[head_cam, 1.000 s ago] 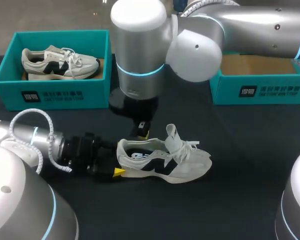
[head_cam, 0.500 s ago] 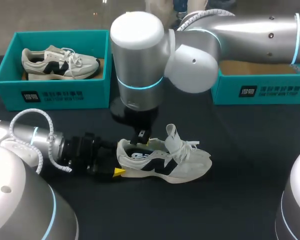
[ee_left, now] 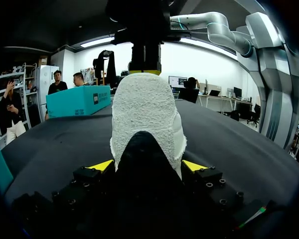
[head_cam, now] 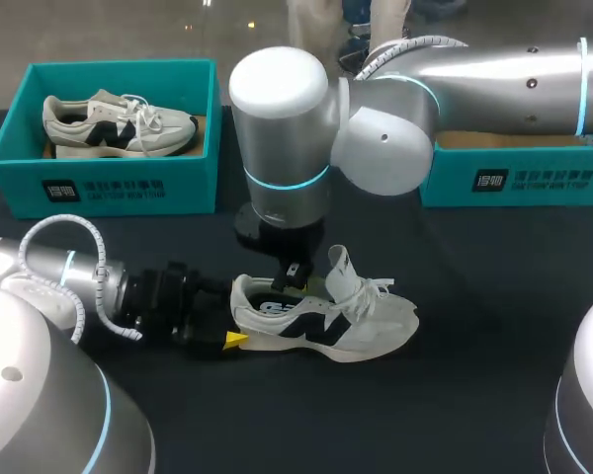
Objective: Take the shoe out of the shoebox, open the shoe tongue, remove and reinsert the insole, then place the shoe into the shoebox
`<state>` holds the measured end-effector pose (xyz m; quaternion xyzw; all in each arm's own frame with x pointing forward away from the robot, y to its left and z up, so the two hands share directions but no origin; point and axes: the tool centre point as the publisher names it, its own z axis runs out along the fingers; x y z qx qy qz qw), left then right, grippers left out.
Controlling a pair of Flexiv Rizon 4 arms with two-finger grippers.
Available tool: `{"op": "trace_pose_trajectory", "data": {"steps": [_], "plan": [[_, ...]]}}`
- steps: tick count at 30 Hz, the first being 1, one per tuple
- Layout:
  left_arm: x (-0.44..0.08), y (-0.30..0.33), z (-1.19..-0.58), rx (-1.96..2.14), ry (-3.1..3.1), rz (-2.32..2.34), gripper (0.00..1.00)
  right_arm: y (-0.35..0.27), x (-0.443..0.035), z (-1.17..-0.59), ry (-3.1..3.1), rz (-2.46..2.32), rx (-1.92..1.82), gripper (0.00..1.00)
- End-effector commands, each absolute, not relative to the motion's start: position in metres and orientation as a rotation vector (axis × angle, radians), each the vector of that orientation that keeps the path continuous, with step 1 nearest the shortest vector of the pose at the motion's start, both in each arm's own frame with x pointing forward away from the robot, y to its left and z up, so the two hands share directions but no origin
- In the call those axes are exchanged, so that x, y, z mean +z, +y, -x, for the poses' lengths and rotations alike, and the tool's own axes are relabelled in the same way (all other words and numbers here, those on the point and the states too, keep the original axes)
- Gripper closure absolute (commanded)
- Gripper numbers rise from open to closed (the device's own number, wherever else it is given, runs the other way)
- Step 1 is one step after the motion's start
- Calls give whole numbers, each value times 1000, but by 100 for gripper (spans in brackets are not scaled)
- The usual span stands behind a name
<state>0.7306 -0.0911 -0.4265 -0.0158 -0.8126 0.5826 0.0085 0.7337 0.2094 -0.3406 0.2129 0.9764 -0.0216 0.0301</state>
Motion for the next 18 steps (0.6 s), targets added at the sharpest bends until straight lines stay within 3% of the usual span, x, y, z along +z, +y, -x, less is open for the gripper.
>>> {"op": "trace_pose_trajectory", "data": {"steps": [1,18], "plan": [[-426,-90,-730,1818,-2540,50,100,207,-356,-741,3021,-671,-70,100],[-426,-90,-730,1818,-2540,50,100,203,-385,-750,3078,-690,-126,100]]}}
